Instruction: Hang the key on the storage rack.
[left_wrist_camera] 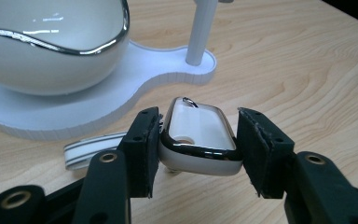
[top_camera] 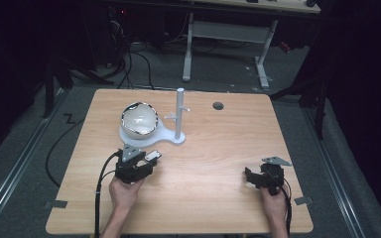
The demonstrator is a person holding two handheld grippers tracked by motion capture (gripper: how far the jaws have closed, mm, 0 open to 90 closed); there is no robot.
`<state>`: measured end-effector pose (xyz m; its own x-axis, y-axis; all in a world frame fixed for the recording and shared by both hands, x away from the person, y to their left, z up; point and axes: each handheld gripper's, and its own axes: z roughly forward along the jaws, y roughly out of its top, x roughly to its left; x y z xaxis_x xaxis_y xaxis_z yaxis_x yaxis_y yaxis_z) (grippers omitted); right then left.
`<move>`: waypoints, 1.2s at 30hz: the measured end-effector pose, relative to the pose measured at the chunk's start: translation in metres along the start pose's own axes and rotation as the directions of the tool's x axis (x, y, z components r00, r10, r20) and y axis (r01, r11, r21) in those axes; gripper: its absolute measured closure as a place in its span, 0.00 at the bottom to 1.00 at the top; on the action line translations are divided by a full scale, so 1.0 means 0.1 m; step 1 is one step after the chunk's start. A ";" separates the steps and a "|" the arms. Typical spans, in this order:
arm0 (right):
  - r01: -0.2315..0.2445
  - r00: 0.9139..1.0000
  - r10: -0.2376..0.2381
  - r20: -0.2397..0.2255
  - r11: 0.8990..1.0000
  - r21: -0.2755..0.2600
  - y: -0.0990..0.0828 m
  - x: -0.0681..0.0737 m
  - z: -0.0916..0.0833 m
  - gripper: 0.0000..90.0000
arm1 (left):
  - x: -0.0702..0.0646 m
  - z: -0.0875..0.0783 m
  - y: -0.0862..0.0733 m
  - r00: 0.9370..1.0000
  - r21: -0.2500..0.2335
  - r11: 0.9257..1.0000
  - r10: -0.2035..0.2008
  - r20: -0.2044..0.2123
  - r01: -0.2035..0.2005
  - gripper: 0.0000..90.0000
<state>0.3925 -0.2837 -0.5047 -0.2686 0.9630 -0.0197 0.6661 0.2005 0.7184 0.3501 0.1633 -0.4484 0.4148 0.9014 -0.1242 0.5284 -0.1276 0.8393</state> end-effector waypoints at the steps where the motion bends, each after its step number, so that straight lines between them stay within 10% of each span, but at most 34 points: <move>1: 0.002 1.000 -0.002 0.000 1.000 -0.001 0.00 0.00 0.00 0.17 | 0.01 -0.01 0.01 1.000 -0.005 1.000 -0.007 0.007 0.007 0.56; 36: 0.000 1.000 0.000 0.000 1.000 0.000 0.00 0.00 0.00 0.17 | 0.03 -0.30 0.69 0.996 -0.165 0.986 0.008 0.092 0.008 0.57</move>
<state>0.3926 -0.2837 -0.5046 -0.2685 0.9631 -0.0192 0.6663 0.2001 0.7183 0.3655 0.1693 -0.3746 0.4852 0.8585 -0.1659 0.4018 -0.0504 0.9143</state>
